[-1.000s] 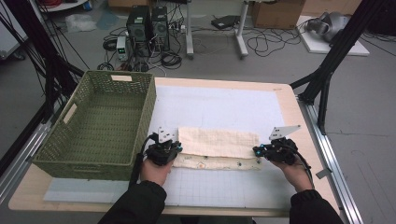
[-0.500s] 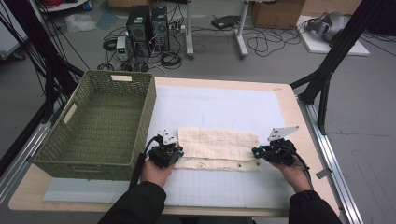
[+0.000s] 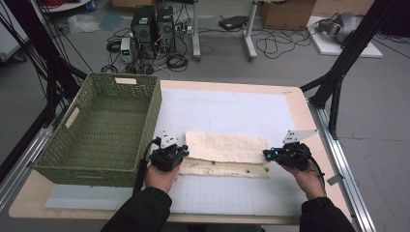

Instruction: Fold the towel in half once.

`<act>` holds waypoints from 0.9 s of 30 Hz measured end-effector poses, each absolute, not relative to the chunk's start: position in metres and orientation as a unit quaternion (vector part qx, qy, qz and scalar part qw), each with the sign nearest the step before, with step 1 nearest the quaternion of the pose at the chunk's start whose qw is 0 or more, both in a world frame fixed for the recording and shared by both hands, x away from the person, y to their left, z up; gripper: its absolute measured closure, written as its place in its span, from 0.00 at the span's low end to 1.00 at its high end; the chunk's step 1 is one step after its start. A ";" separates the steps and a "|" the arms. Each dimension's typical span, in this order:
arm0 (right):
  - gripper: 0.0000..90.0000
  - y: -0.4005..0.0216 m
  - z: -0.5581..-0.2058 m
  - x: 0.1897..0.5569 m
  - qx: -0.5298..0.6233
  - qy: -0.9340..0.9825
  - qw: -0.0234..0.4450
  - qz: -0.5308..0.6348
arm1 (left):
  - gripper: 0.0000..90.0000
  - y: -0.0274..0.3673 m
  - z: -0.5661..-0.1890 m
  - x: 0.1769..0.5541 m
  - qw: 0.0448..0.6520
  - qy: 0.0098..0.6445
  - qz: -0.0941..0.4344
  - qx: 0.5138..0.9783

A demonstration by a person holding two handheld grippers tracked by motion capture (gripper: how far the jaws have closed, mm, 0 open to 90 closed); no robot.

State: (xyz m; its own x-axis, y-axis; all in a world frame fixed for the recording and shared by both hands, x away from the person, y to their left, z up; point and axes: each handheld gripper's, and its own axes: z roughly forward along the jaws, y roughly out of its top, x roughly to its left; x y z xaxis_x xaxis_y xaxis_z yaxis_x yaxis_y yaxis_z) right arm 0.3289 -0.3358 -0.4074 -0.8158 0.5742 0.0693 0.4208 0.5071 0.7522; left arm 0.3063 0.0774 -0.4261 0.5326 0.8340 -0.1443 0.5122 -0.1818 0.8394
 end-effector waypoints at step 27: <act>0.88 -0.320 -0.424 0.314 0.264 0.888 0.057 0.372 | 0.95 0.064 -0.438 0.279 0.402 0.442 0.185 0.780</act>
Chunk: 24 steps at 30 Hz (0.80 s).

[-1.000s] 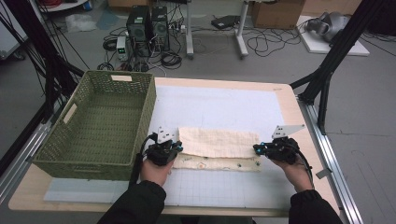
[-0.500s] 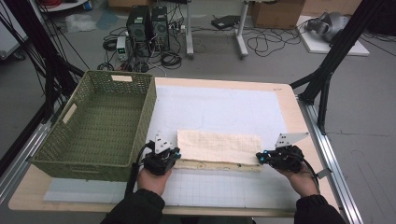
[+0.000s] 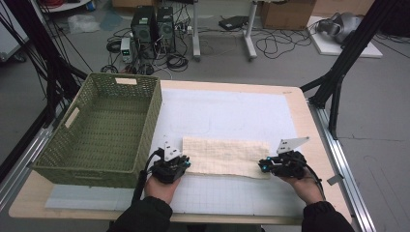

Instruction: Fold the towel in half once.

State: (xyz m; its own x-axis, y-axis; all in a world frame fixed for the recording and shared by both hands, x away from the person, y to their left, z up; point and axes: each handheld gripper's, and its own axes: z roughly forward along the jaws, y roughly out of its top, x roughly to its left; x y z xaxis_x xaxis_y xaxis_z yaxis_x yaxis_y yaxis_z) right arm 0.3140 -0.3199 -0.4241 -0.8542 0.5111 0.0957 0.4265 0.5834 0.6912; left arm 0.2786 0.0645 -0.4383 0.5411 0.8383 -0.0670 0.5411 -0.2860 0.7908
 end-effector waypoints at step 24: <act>0.75 -0.331 -0.423 0.314 0.289 0.860 0.066 0.415 | 0.84 0.065 -0.431 0.284 0.437 0.418 0.180 0.776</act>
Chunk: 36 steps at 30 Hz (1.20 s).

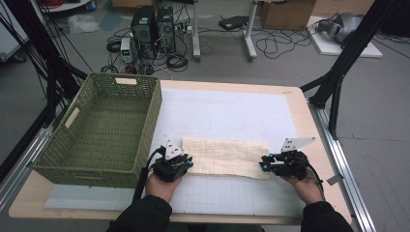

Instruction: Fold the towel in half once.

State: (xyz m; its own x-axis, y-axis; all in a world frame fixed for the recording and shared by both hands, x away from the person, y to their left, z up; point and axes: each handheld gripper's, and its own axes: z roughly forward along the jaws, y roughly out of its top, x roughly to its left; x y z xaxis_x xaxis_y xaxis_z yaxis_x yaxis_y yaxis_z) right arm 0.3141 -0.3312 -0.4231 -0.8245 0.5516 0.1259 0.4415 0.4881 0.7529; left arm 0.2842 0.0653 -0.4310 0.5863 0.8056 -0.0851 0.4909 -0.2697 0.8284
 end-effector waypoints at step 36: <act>0.73 -0.333 -0.421 0.326 0.308 0.844 0.079 0.433 | 0.80 0.038 -0.415 0.312 0.458 0.403 0.165 0.775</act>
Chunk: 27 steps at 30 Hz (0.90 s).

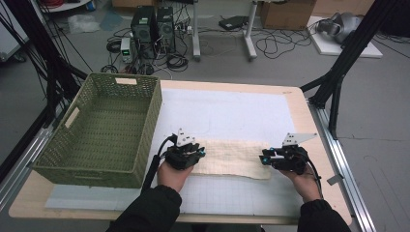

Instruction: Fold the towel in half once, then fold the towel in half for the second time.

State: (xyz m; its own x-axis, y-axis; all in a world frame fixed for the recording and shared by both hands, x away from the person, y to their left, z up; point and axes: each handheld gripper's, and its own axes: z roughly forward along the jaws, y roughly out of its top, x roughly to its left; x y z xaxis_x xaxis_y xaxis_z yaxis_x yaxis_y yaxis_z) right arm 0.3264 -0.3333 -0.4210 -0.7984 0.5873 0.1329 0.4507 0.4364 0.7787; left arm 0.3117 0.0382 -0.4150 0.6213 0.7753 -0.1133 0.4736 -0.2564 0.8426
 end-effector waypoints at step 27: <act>0.99 -0.311 -0.432 0.388 0.358 0.854 0.069 0.372 | 0.98 0.038 -0.437 0.381 0.371 0.480 0.175 0.776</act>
State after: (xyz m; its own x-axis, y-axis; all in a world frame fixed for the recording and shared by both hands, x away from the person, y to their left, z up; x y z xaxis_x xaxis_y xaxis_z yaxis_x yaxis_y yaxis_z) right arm 0.3883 -0.3108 -0.4320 -0.7347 0.6621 0.1481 0.5596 0.4680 0.6840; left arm 0.3808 0.0376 -0.4366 0.4780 0.8742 -0.0849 0.6152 -0.2642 0.7428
